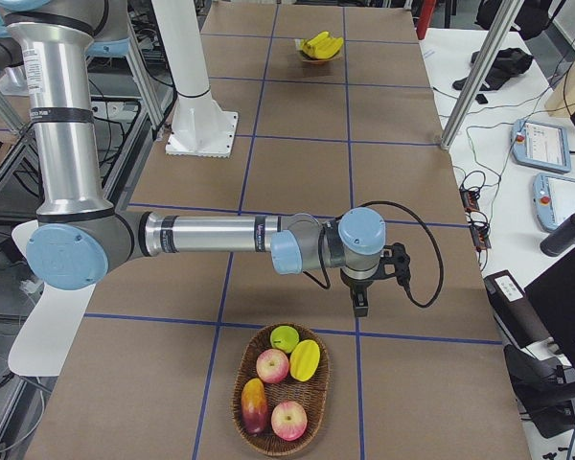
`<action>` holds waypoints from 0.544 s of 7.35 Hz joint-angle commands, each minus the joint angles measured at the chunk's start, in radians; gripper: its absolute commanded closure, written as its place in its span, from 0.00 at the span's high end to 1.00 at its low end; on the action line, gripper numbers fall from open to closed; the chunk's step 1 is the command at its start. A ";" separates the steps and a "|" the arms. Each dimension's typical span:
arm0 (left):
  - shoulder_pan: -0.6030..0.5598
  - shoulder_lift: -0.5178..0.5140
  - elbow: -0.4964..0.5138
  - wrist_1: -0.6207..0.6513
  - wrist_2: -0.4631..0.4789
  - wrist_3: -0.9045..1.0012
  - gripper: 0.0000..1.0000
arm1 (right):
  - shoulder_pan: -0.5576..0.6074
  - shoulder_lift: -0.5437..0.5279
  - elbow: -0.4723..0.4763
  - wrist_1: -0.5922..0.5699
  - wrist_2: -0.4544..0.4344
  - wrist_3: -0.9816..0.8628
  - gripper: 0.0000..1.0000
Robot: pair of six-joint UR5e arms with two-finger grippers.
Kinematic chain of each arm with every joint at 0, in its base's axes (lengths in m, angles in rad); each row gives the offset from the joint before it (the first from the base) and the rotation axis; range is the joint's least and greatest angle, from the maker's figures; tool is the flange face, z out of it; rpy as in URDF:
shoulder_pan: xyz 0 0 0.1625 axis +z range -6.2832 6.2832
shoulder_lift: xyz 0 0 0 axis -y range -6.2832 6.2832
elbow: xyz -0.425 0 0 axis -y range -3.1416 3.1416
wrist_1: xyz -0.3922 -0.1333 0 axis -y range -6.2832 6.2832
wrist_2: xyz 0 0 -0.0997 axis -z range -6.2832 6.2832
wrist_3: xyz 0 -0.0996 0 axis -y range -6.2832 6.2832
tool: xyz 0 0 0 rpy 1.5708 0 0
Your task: Transfer all bananas from basket to plate
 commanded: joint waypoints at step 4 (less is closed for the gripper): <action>-0.001 0.039 0.002 -0.070 -0.058 -0.006 1.00 | 0.019 -0.068 0.144 -0.176 -0.010 -0.120 1.00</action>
